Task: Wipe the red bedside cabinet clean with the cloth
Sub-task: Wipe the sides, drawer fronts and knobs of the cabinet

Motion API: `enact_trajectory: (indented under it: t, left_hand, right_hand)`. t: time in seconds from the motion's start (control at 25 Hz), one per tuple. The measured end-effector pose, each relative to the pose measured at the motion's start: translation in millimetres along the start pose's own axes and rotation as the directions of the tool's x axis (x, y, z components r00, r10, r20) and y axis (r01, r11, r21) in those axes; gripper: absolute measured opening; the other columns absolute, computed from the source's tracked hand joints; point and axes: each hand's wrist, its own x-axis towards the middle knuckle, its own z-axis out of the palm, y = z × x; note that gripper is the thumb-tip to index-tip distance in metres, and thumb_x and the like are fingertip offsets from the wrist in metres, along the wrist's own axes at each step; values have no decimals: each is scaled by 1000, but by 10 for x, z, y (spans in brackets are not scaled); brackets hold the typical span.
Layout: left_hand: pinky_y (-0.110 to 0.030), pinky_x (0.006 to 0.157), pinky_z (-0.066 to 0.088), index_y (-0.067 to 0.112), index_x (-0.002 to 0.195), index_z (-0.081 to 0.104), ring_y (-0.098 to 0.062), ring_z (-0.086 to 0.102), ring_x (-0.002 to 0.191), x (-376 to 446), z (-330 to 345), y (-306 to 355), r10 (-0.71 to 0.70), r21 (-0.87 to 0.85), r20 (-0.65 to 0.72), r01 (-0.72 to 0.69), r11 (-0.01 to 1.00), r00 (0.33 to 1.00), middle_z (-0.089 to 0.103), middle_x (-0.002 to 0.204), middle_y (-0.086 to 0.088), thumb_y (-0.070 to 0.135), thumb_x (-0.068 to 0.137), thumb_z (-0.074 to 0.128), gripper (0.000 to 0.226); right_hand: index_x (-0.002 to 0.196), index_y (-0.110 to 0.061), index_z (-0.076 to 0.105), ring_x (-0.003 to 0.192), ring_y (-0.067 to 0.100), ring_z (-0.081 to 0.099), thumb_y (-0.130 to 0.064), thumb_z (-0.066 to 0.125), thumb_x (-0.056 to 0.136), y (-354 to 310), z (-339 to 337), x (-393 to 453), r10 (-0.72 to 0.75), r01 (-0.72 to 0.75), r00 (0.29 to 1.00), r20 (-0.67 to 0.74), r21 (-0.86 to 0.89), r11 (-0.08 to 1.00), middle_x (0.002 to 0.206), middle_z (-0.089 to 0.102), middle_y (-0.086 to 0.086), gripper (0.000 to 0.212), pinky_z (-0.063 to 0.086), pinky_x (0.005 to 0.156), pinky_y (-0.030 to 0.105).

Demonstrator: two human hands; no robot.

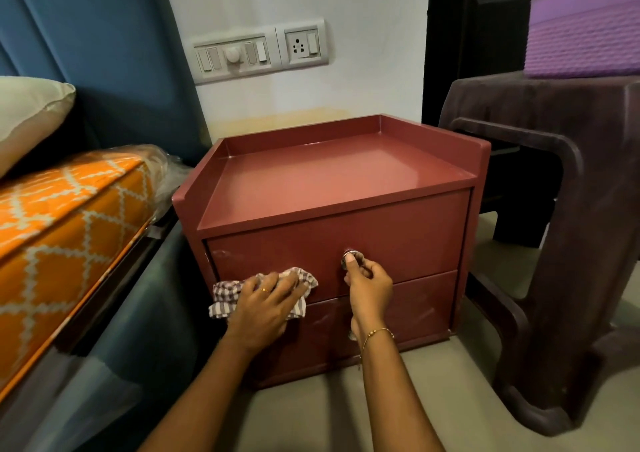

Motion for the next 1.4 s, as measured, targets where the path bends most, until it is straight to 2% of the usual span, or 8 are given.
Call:
enact_trajectory:
  t: [0.2,0.36,0.48,0.72,1.0,1.16,1.28,1.4]
  left_hand:
    - [-36,80,32,23,114,54,-21,44,99,649,-116,-157,-261,-43,-189,258,965,947,47,119,3,10,76,43,41]
    - [-35,75,34,20,113,56,-23,45,92,-31,211,122,78,-26,-140,-83,996,987,52,111,1,10,92,39,29]
    - [-33,71,31,22,108,61,-21,43,88,-406,195,281,141,-74,56,-137,988,988,59,101,4,19,85,43,29]
    - [-37,76,34,22,106,63,-23,47,92,342,-3,13,-353,-124,-182,335,934,918,59,111,4,3,82,46,35]
    - [-32,65,37,22,100,56,-23,46,84,-403,-41,113,-231,-120,-5,229,966,973,49,102,3,14,80,48,23]
    - [-35,67,30,13,90,73,-26,43,88,142,-329,-409,-643,-151,-173,625,766,746,70,92,-9,-1,66,54,34]
    - [-35,69,33,11,91,74,-25,44,90,42,-255,-410,-608,-115,-239,600,792,757,72,89,-11,-2,69,55,32]
    - [-34,60,45,15,95,72,-25,46,88,-371,-134,-150,-529,-102,-123,519,848,840,67,93,-7,1,73,57,30]
  right_hand:
    - [86,-18,65,75,17,62,-23,71,82,50,36,8,0,0,1000,-20,0,1000,81,66,5,9,57,80,43]
    - [89,-12,64,60,9,57,-18,68,84,19,1,19,18,-19,1000,17,41,999,81,63,8,9,50,55,15]
    - [91,-10,65,59,9,57,-20,68,84,-11,-40,25,30,-30,999,36,15,999,83,64,10,13,46,55,18]
    - [75,-21,59,58,8,57,-17,68,84,19,-7,30,28,-29,999,17,57,998,75,61,4,14,49,60,21]
    - [89,-12,61,59,8,56,-17,67,85,7,-12,18,31,-32,999,27,38,999,83,61,9,9,49,61,21]
    - [95,-5,65,62,10,60,-17,67,85,-29,-1,4,34,-34,999,8,27,999,81,62,6,16,51,62,21]
    - [114,2,62,94,23,63,-10,66,85,-92,51,-120,-242,219,968,-71,-241,946,107,63,16,31,47,81,20]
    - [135,-2,46,133,34,41,-3,65,84,-51,115,-304,-610,585,771,186,-586,560,142,45,19,55,37,104,31]
